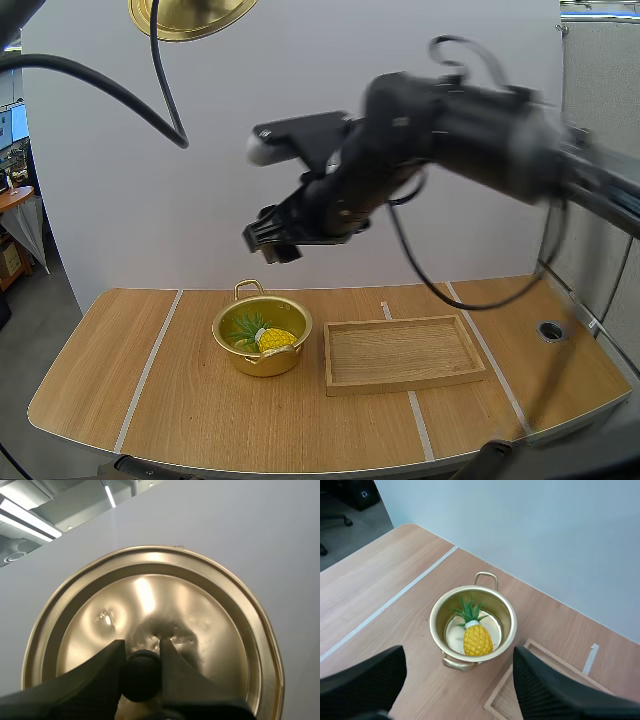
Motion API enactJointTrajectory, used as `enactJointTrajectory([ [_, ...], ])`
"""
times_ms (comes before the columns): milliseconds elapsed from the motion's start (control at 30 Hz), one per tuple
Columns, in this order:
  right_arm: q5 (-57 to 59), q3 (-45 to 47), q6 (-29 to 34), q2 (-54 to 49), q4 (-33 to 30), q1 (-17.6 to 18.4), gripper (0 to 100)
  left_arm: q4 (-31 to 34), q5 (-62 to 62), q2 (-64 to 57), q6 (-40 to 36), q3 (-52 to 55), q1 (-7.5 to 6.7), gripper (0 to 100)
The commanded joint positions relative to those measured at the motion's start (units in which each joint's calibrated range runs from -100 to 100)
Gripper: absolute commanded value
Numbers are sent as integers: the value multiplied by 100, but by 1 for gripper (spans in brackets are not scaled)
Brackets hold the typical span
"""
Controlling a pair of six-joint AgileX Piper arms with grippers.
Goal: Open the pot, put the pineapple inside, and close it
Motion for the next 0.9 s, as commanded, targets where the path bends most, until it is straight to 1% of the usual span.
enactJointTrajectory([
  [0,641,371,52,-950,-44,4,100,13,-214,-62,-40,-44,-11,0],
  [167,1222,847,85,-1749,-114,4,100,13,-214,-62,-40,-44,-11,0],
  [367,1373,1474,97,-2688,-114,4,100,13,-214,-62,-40,-44,-11,0],
  [567,1373,2206,97,-3286,-215,-4,100,13,-214,-62,-40,-44,-11,0],
  [700,1373,2479,97,-3531,-215,-140,100,13,-214,-62,-40,-44,-11,0],
  [800,1373,2513,97,-3633,-215,-247,100,13,-214,-62,-40,-44,-11,0],
  [833,1373,2524,97,-3658,-215,-282,87,13,-214,-62,-40,-44,-11,0],
  [867,1393,2539,97,-3675,-165,-312,65,13,-214,-62,-40,-44,-11,0],
])
